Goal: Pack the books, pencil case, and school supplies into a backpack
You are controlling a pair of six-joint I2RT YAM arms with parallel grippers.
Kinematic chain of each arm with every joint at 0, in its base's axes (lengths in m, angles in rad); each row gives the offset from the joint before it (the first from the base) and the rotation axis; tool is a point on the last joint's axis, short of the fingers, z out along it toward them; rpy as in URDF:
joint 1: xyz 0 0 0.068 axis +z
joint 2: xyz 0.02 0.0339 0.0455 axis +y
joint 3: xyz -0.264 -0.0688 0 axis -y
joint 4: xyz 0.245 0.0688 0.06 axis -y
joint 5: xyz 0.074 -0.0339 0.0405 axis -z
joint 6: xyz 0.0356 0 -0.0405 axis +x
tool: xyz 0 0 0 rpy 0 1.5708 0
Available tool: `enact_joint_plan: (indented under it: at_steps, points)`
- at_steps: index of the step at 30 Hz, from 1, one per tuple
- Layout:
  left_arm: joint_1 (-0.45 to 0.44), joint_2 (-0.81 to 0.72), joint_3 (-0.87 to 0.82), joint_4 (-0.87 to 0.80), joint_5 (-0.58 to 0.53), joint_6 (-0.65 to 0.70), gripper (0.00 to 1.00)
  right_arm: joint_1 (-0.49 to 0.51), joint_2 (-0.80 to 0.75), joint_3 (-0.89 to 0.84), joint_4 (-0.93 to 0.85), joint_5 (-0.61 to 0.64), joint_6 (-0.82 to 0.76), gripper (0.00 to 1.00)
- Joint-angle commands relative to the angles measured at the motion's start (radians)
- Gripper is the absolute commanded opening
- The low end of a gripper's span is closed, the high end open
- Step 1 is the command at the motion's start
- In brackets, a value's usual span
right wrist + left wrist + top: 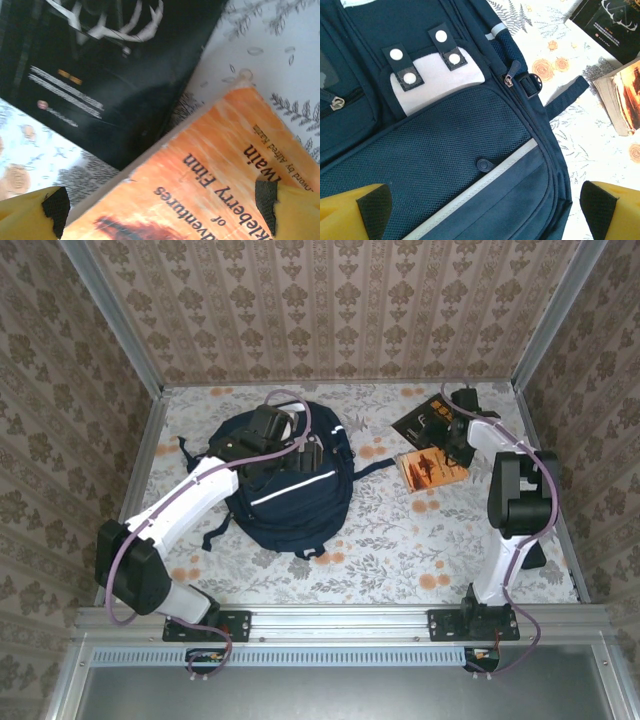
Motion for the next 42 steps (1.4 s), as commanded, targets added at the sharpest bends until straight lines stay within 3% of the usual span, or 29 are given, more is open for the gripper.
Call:
enact_joint_plan:
  at_steps: [1,5,15,17,21,26,29,34,42]
  points:
    - [-0.006,0.014,0.010,0.016,0.044,-0.050,1.00,0.006,0.003,-0.051,-0.052,0.004,0.001,1.00]
    - [-0.025,0.026,0.021,0.037,0.059,-0.086,1.00,0.009,-0.071,-0.187,-0.005,-0.058,0.067,0.99]
    - [-0.078,0.079,0.012,0.107,0.106,-0.253,0.96,0.104,-0.494,-0.624,0.158,-0.190,0.412,0.99]
    - [-0.093,0.085,0.003,0.125,0.117,-0.285,0.96,0.142,-0.544,-0.646,0.125,-0.180,0.395,0.99]
    - [-0.122,0.109,0.006,0.149,0.142,-0.322,0.95,0.172,-0.629,-0.567,-0.024,-0.003,0.232,1.00]
    - [-0.152,0.168,0.042,0.151,0.176,-0.365,0.92,0.165,-0.573,-0.446,-0.076,0.115,0.006,1.00]
    - [-0.175,0.208,0.056,0.170,0.195,-0.394,0.91,0.146,-0.415,-0.329,-0.134,0.159,-0.106,0.99]
    - [-0.201,0.268,0.069,0.210,0.232,-0.449,0.87,0.123,-0.242,-0.206,-0.154,0.086,-0.193,1.00]
    - [-0.233,0.362,0.107,0.228,0.278,-0.480,0.77,0.100,-0.190,-0.228,-0.139,-0.006,-0.178,1.00]
